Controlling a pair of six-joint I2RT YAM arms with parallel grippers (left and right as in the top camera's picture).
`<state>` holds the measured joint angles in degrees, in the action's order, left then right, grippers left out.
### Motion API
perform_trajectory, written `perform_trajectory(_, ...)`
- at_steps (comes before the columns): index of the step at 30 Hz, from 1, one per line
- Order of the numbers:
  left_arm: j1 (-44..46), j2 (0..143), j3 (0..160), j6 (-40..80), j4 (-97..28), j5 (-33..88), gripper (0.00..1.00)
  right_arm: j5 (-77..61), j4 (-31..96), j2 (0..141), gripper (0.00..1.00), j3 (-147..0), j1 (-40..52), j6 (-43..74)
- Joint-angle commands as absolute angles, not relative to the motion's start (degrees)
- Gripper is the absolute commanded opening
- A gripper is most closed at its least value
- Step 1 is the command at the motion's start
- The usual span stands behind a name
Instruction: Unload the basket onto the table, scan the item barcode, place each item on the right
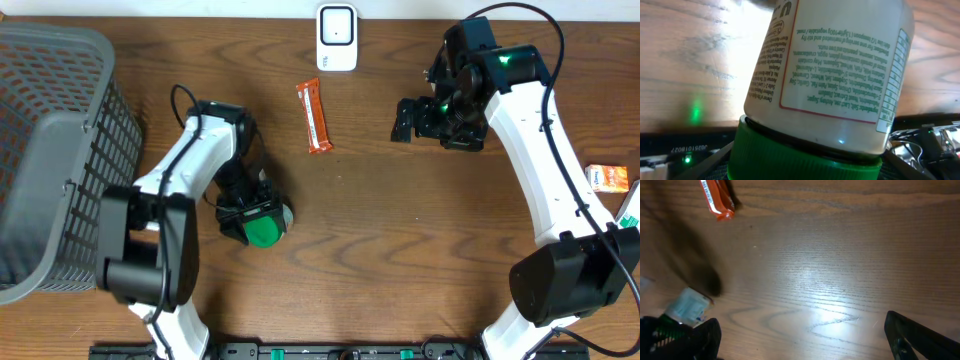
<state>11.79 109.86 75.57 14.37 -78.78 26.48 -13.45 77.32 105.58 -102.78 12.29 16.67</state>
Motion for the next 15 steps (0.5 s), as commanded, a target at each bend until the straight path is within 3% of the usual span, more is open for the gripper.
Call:
perform_trajectory(1, 12.0, 111.8, 76.5, 14.4, -80.8, 27.0, 0.56, -13.5, 77.4, 105.7, 0.99, -103.0, 12.5, 15.7)
perform_trajectory(3, 12.0, 112.4, 76.5, 14.4, -80.8, 27.0, 0.63, -13.6, 77.4, 105.7, 0.99, -103.0, 12.5, 15.7)
perform_trajectory(8, 12.0, 112.4, 77.9, 14.5, -80.2, 27.0, 0.93, -13.6, 77.3, 105.7, 0.99, -103.0, 12.5, 15.7)
perform_trajectory(15, 12.0, 112.4, 83.0, 15.8, -79.8, 27.0, 0.99, -13.5, 77.3, 105.7, 0.99, -103.0, 12.5, 15.7)
